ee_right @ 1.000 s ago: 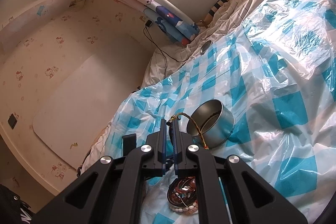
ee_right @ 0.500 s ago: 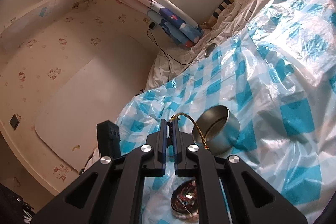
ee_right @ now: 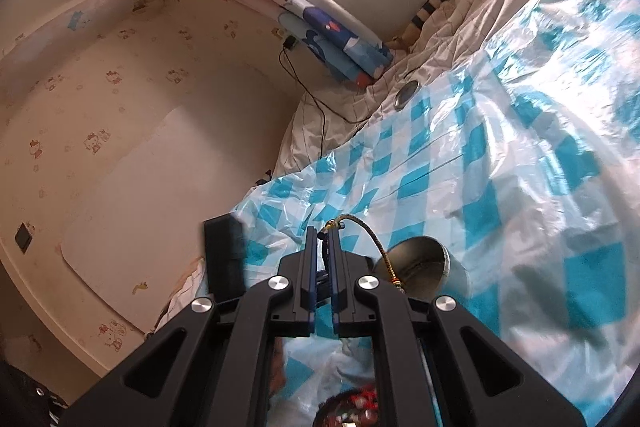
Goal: Organize jewelry
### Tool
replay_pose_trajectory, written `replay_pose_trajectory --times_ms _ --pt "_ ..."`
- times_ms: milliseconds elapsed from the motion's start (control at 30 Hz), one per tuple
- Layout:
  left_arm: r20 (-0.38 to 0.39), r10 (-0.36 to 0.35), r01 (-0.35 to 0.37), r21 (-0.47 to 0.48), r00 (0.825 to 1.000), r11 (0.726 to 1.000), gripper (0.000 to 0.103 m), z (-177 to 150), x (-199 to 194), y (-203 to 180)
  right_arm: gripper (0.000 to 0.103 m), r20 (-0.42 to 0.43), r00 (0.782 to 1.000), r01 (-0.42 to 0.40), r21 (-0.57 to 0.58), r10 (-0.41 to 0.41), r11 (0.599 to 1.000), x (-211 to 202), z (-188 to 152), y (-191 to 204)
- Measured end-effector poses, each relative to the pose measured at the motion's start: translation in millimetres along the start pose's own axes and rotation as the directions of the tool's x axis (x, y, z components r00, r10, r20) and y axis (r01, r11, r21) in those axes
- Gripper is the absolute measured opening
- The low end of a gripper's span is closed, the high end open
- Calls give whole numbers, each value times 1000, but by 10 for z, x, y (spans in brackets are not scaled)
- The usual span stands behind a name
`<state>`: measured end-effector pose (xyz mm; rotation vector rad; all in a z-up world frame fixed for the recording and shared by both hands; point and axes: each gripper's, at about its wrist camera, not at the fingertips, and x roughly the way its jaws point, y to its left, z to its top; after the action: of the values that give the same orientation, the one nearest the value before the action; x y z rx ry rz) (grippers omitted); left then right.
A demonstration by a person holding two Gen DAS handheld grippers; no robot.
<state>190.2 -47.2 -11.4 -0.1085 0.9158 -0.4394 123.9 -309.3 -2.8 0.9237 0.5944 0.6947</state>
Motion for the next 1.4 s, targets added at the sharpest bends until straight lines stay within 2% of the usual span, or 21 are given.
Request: replay_pose_trajectory --times_ms 67,100,133,200,233,267,300,533,667,733,833,900,1067,1167,1233,1300,1400 --pt "18 -3 3 -40 1000 999 41 -10 -130 120 8 -22 999 -23 26 24 999 151 12 -53" --pt "21 -1 2 -60 1000 998 43 -31 -193 182 8 -40 999 -17 36 19 999 233 5 -86" --pt "22 -2 3 -71 1000 997 43 -58 -242 227 8 -61 998 15 34 -13 999 312 -7 -115" --pt "13 -2 4 -87 1000 996 44 -143 -307 289 9 -89 983 157 -25 -159 987 431 -52 -138" --pt "4 -5 5 -92 1000 996 44 -190 -328 308 14 -86 969 225 -59 -230 973 448 -73 -129" --pt "-12 -10 9 -93 1000 996 44 -267 -342 316 35 -76 962 258 -75 -264 963 435 -75 -118" --pt "-22 -11 9 -93 1000 996 45 -326 -349 314 48 -61 956 282 -91 -288 955 414 -58 -102" --pt "-110 -53 49 -39 992 998 47 -817 -330 132 51 -1 950 308 -137 -311 941 153 -35 78" --pt "-134 -100 99 -17 986 995 47 -1045 -379 73 56 -4 955 296 -87 -297 951 1 -71 70" --pt "-131 -102 102 -4 986 995 47 -1128 -445 49 62 -3 955 295 -71 -296 953 -114 -118 87" --pt "-115 -102 106 30 988 994 47 -1201 -548 0 63 -20 956 292 -64 -294 954 -218 -185 117" --pt "-94 -110 116 58 989 992 47 -1218 -627 -50 63 -65 954 290 -64 -294 955 -249 -247 131" --pt "-66 -181 187 100 981 977 47 -1205 -722 -157 63 -143 917 349 -163 -372 923 -252 -460 176" --pt "-63 -232 239 179 971 954 48 -1233 -773 -386 63 -159 905 367 -176 -394 913 -326 -515 139" --pt "-78 -217 230 280 973 932 48 -1299 -776 -598 64 -159 904 372 -170 -398 913 -397 -517 104" --pt "-89 -154 176 364 984 915 48 -1383 -722 -752 65 -154 903 378 -166 -402 911 -482 -501 82" --pt "-101 -117 147 380 988 913 48 -1428 -634 -784 65 -159 909 365 -145 -386 919 -559 -499 53"
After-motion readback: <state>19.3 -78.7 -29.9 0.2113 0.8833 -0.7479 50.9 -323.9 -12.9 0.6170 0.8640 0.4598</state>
